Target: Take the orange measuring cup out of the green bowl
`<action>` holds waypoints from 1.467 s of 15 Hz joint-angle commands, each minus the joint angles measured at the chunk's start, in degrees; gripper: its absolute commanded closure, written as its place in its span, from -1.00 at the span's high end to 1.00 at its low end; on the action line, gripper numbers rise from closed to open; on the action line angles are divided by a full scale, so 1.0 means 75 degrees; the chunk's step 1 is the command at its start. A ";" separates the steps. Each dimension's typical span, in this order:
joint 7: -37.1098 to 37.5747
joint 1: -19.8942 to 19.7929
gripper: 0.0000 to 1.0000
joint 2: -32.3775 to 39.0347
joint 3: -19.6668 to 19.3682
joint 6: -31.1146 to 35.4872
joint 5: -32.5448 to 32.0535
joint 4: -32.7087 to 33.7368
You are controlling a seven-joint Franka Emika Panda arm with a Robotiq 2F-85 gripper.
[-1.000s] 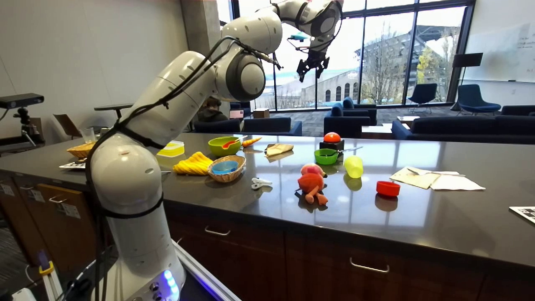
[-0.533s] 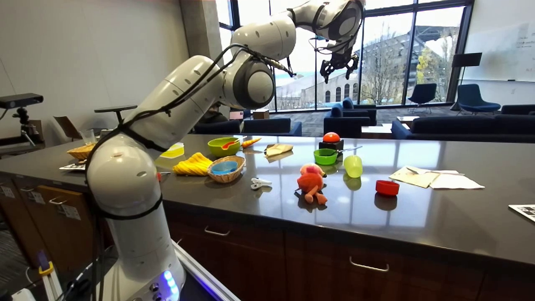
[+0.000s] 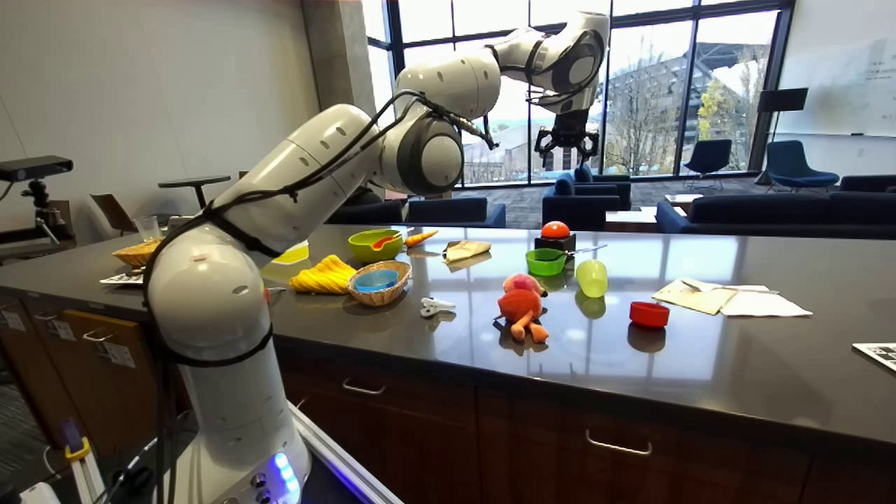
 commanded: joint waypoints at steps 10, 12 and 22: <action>0.0758 0.1732 1.00 -0.0774 -0.5680 -0.0829 0.4624 -0.4061; 0.0757 0.2141 1.00 -0.0375 -0.6640 -0.1176 0.5685 -0.3837; 0.0237 0.1441 1.00 0.0551 -0.4743 -0.1532 0.7433 0.0020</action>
